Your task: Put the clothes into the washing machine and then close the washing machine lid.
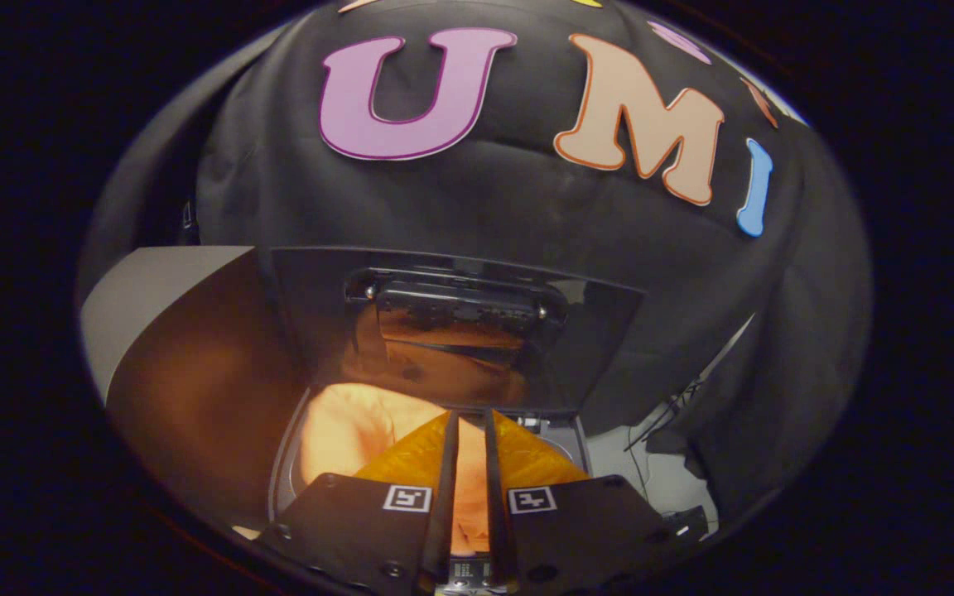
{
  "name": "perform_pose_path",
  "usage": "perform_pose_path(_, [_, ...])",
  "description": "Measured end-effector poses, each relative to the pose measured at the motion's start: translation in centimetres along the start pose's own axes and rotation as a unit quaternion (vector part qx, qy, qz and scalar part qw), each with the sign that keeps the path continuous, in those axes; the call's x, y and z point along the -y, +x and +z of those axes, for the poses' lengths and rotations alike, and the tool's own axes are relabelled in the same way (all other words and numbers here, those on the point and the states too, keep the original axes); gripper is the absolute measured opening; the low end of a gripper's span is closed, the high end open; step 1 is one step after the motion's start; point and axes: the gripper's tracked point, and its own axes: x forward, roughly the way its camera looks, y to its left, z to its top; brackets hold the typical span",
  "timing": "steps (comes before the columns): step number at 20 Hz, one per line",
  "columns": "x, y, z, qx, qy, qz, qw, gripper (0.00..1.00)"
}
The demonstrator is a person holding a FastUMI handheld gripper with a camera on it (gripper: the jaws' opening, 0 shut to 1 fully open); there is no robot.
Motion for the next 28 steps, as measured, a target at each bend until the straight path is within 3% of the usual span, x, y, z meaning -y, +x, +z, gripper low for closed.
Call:
perform_pose_path(7, [-1.1,0.2,3.5,0.049,0.010,0.018,0.999,0.20])
perform_pose_path(9, [-1.7,0.4,5.0,0.063,0.016,0.023,0.998,0.33])
perform_pose_path(10, [-2.0,0.7,5.8,0.070,0.020,0.026,0.997,0.33])
perform_pose_path(17, [-3.5,3.4,11.5,0.100,0.062,0.041,0.992,0.84])
perform_pose_path(20, [-3.9,5.0,13.6,0.113,0.075,0.039,0.990,0.84])
perform_pose_path(22, [-4.1,6.5,14.3,0.114,0.084,0.038,0.989,0.95])
perform_pose_path(28, [-4.2,9.3,13.5,0.108,0.074,0.021,0.991,0.95])
